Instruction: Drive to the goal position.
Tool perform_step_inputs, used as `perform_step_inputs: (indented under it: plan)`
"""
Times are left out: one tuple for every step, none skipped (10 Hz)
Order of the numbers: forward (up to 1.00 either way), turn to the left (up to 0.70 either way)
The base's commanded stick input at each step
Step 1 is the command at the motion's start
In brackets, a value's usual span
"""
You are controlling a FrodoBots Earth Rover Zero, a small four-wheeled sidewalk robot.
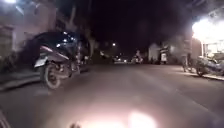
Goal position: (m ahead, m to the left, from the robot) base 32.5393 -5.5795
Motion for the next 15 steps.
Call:
perform_step_inputs:
  plan:
    - [1.0, 0.0]
    - [1.0, 0.0]
    - [1.0, 0.0]
    - [1.0, 0.0]
    - [1.0, 0.0]
    - [1.0, 0.0]
    - [1.0, 0.0]
    - [1.0, 0.0]
    - [1.0, 0.0]
    - [1.0, 0.0]
    - [1.0, 0.0]
    - [1.0, 0.0]
    - [1.0, 0.0]
    - [1.0, -0.13]
    - [1.0, -0.27]
